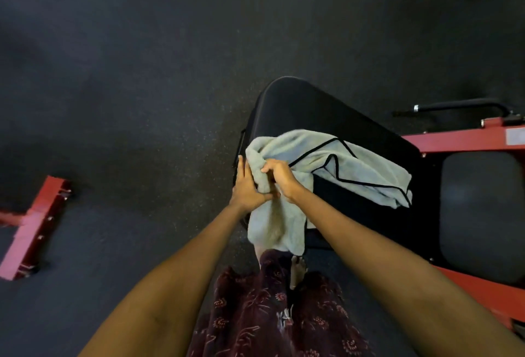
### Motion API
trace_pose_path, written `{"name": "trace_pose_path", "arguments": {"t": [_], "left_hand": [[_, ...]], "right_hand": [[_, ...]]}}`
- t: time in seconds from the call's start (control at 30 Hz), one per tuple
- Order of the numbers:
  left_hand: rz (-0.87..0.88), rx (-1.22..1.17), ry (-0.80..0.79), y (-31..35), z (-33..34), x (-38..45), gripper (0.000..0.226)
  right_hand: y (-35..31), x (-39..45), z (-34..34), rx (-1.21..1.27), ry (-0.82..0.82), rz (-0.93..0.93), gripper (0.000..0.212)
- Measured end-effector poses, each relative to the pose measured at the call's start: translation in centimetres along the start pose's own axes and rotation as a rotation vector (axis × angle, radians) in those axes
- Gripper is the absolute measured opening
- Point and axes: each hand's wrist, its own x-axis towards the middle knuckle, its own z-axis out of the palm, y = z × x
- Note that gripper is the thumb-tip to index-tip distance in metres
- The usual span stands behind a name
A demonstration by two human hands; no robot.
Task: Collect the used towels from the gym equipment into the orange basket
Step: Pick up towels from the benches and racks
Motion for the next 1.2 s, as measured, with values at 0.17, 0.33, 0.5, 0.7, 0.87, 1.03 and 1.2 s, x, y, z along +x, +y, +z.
{"name": "trace_pose_path", "arguments": {"t": [0.17, 0.33, 0.5, 0.7, 0.87, 1.03, 1.2], "left_hand": [[-0.004, -0.514, 0.122, 4.6, -0.7, -3.4, 0.070], [-0.085, -0.814, 0.276, 7.6, -1.0, -6.1, 0.023], [-0.003, -0.802, 0.317, 10.8, -1.9, -9.6, 0.015], [0.099, -0.897, 0.265, 11.8, -5.6, -13.1, 0.020], [0.207, -0.669, 0.459, 11.3, -8.3, -16.3, 0.016], [0.124, -0.254, 0.726, 7.7, -10.3, -18.4, 0.030], [0.021, -0.124, 0.835, 2.8, -12.6, -20.5, 0.063]], "right_hand": [[-2.7, -4.9, -2.0, 0.319, -0.059, -0.003, 0.023], [-4.9, -9.1, -4.0, 0.274, 0.011, -0.212, 0.029], [-3.8, -10.5, -6.5, -0.400, 0.160, -0.451, 0.058], [0.7, -8.1, -9.0, -0.873, 0.082, -0.368, 0.104], [-0.3, -12.1, -4.8, -0.746, 0.125, -0.424, 0.036], [-2.6, -16.1, 1.7, -0.556, 0.096, -0.462, 0.029], [-4.0, -18.4, 10.0, -0.247, -0.142, -0.301, 0.013]]}}
